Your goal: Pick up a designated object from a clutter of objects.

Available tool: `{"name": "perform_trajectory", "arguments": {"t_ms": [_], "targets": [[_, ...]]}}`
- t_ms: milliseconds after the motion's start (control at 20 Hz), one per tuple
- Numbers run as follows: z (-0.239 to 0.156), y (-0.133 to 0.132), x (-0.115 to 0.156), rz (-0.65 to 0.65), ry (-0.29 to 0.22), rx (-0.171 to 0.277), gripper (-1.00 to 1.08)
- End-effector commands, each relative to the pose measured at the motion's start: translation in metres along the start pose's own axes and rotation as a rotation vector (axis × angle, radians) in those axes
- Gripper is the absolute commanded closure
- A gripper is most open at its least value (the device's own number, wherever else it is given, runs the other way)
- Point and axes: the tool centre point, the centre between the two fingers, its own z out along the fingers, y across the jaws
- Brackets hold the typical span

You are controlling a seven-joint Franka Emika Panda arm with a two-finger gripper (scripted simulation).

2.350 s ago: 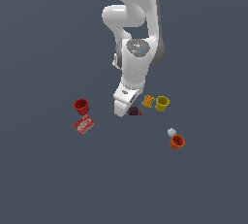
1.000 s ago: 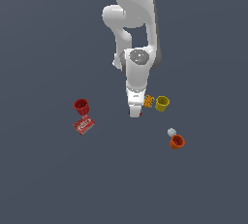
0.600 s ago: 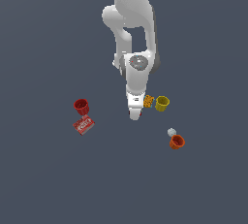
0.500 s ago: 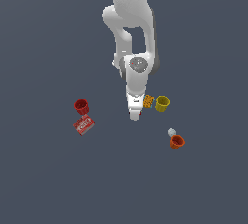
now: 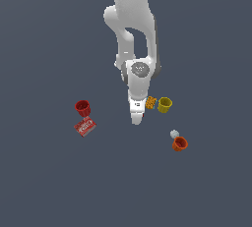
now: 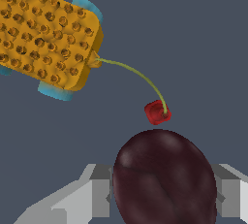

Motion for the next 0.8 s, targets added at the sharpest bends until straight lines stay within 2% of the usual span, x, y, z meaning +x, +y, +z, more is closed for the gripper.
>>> {"name": "perform_trajectory", "arguments": {"t_ms": [0, 750], "targets": [[0.001, 0.000, 0.000, 0.000, 0.000, 0.001, 1.08], [-0.015, 0.006, 0.001, -0.001, 0.000, -0.001, 1.08]]}}
